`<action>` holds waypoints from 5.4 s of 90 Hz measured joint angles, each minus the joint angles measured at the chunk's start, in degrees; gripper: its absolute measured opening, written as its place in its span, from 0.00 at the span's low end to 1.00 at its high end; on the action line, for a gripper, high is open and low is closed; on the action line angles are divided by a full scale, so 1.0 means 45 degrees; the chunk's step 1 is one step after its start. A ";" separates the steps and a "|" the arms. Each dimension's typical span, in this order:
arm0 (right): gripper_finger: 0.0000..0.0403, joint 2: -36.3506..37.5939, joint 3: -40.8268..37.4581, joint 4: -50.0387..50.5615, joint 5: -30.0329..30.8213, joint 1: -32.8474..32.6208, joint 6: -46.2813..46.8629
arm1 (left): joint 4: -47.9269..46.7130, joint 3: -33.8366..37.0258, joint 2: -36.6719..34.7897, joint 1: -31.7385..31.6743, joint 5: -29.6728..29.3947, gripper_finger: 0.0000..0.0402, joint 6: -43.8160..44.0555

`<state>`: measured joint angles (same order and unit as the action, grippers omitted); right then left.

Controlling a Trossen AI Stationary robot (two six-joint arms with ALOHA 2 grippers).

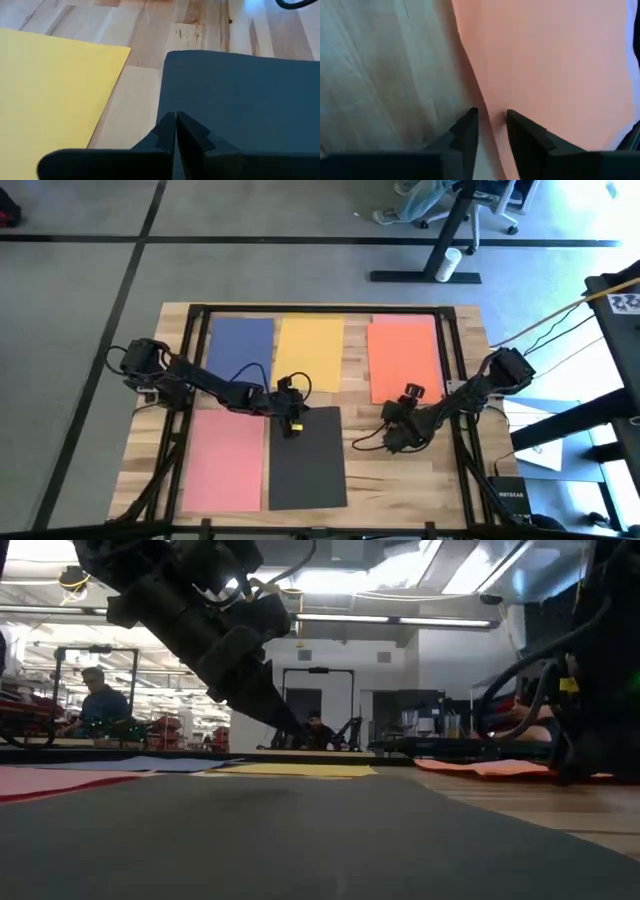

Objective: Organize paper
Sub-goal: Move the orange paper to the bottom right of the table, then stack the pink paper on top of the other pink paper

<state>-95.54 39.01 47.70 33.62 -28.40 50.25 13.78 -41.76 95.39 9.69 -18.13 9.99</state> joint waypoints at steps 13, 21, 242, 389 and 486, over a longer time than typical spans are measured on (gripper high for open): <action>0.02 -0.0041 0.0012 0.0081 -0.0048 -0.0001 0.0297 | 0.0020 -0.0001 0.0000 0.0000 0.0000 0.00 0.0003; 0.01 -0.0041 0.0210 0.0205 -0.0405 -0.0005 0.0502 | 0.0023 0.0000 0.0000 0.0000 0.0000 0.00 0.0003; 0.03 -0.1400 0.4582 -0.1612 -0.6416 -0.5317 0.7741 | 0.0012 0.0000 0.0000 0.0102 0.0024 0.00 0.0299; 0.21 -0.1872 0.6873 0.1941 -0.3144 -0.3985 0.6371 | -0.0009 0.0000 0.0000 0.0082 0.0034 0.00 0.0189; 0.21 0.6179 -0.0938 -0.4028 0.1181 0.1658 -0.1572 | 0.5668 0.0039 0.0005 -0.2008 0.3544 0.00 -0.0366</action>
<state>-67.73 34.79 29.58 38.93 -20.94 43.17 39.29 -41.58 95.42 0.66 -2.18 8.34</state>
